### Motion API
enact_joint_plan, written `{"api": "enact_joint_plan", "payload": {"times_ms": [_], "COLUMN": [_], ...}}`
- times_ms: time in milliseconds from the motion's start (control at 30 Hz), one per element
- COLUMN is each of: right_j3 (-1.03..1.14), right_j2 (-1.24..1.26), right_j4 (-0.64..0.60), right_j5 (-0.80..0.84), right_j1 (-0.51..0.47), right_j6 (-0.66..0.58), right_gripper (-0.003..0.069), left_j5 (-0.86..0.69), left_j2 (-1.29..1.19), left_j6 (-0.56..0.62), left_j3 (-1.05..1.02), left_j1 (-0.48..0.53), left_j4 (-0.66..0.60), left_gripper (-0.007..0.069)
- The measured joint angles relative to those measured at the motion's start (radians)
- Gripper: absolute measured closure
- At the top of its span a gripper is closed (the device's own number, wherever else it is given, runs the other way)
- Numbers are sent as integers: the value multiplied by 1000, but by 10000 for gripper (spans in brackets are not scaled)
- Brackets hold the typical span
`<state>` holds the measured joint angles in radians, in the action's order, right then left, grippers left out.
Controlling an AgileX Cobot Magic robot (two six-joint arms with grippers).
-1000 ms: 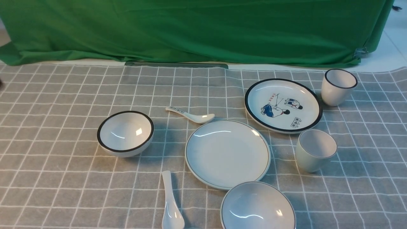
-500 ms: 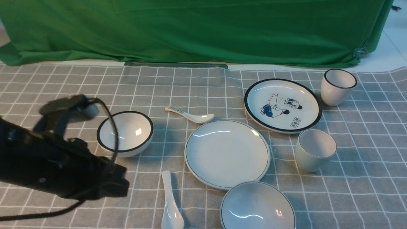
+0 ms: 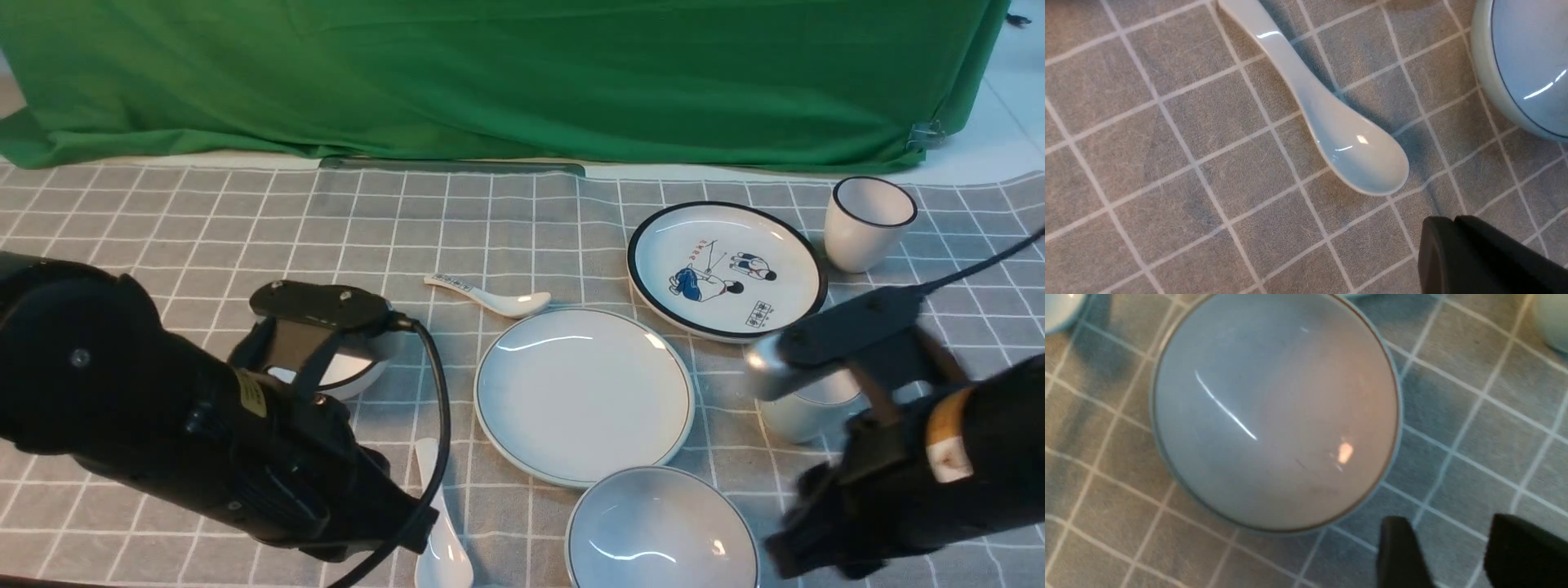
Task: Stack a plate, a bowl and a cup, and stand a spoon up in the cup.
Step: Use the right arm to grab a blue rice bowl
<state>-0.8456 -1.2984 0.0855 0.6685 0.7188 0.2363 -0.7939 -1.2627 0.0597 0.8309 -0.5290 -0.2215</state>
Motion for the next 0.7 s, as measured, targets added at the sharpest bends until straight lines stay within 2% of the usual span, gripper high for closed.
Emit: {"api": "enact_joint_plan", "payload": {"times_ms": [33, 133, 167, 333, 600, 667, 700], "right_j3": [-3, -7, -7, -7, -8, -8, -8], "right_j2": [-32, -92, -124, -242, -347, -363, -369], "right_j4": [2, 7, 8, 13, 34, 34, 32], "right_j5": [-9, -31, -47, -128, -192, -200, -208], "right_j1": [4, 4, 4, 3, 3, 3, 3], "right_j6": [17, 37, 42, 55, 93, 94, 95], "right_gripper": [158, 62, 53, 108, 120, 149, 221], "left_j5": [-5, -7, -6, -3, -8, -8, -8], "left_j2": [0, 0, 0, 0, 0, 0, 0], "left_j6": [-2, -6, -8, -8, -12, -15, -15], "left_j3": [0, 0, 0, 0, 0, 0, 0], "left_j1": [7, 22, 24, 27, 29, 29, 29], "left_j4": [4, 7, 9, 10, 10, 10, 10], "left_gripper": [623, 620, 618, 616, 616, 616, 616]}}
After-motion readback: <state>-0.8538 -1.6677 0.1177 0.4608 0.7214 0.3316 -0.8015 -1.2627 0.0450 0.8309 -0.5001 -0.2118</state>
